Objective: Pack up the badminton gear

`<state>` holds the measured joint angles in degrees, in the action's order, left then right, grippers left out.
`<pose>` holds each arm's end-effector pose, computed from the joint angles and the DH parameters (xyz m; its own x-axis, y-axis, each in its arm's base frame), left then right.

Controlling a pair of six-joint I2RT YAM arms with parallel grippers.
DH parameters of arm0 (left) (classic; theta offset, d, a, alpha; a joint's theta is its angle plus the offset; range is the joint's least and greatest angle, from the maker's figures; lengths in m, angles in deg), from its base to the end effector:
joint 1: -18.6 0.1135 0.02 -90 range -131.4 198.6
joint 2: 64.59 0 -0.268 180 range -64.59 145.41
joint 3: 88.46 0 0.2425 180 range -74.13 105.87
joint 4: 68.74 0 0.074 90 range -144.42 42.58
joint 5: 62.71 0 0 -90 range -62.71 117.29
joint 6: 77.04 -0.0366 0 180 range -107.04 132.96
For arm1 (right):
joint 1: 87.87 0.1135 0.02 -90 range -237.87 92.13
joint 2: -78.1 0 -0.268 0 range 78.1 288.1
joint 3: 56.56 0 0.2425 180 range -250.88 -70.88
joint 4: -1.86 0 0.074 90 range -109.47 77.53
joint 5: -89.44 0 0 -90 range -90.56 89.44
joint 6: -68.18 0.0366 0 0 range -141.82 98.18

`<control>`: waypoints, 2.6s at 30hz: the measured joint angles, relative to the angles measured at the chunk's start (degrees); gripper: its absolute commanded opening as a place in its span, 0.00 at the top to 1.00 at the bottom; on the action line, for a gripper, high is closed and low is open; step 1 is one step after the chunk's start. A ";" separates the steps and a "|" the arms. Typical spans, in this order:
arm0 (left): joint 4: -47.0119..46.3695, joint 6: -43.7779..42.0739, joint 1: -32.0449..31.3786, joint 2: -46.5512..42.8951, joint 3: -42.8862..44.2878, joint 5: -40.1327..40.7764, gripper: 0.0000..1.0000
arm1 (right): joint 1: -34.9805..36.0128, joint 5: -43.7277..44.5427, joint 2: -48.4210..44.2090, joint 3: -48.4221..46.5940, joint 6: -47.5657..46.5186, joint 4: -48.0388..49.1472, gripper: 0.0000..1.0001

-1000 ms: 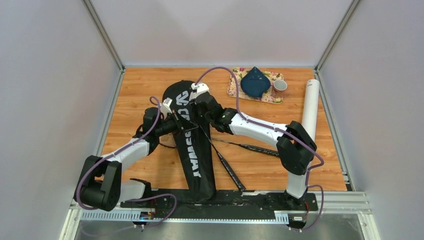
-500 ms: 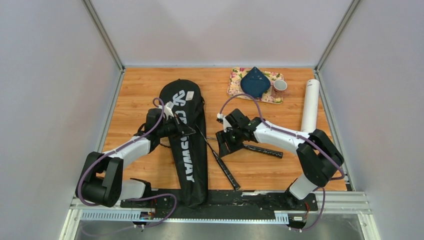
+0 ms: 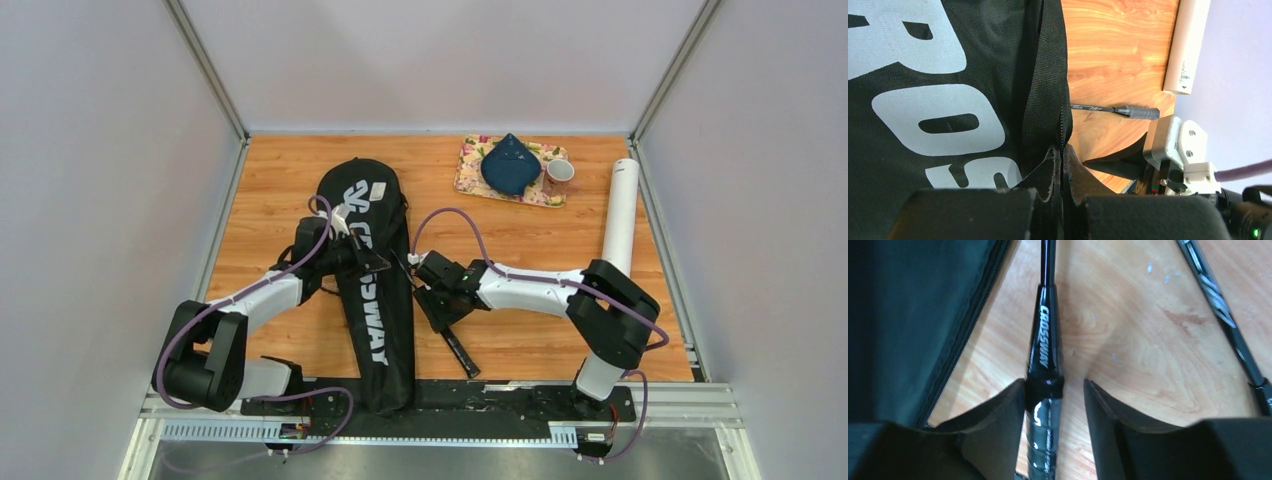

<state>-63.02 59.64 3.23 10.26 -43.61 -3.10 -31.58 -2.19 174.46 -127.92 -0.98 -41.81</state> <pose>0.2320 -0.0830 0.1893 -0.8407 -0.4198 -0.3421 0.0190 0.6085 -0.7933 0.1710 0.2582 0.1744 -0.7810 -0.5299 -0.3305 -0.5986 0.7861 0.1542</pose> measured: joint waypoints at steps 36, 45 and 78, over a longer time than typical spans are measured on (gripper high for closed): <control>-10.99 7.61 -2.47 2.43 0.22 3.48 1.00 | 2.08 -2.12 1.22 -7.21 12.94 5.05 1.00; -6.25 1.62 -1.92 3.43 0.44 4.39 1.00 | -4.94 -22.51 4.72 -5.27 13.99 11.69 0.81; 17.88 -15.45 -8.41 -1.90 3.13 9.79 0.55 | -11.23 -30.23 0.94 0.42 13.35 21.55 0.49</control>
<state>-45.14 44.19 -5.19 8.36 -40.48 6.69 -42.82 -32.41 175.40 -127.50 12.38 -20.26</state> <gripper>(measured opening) 0.438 0.544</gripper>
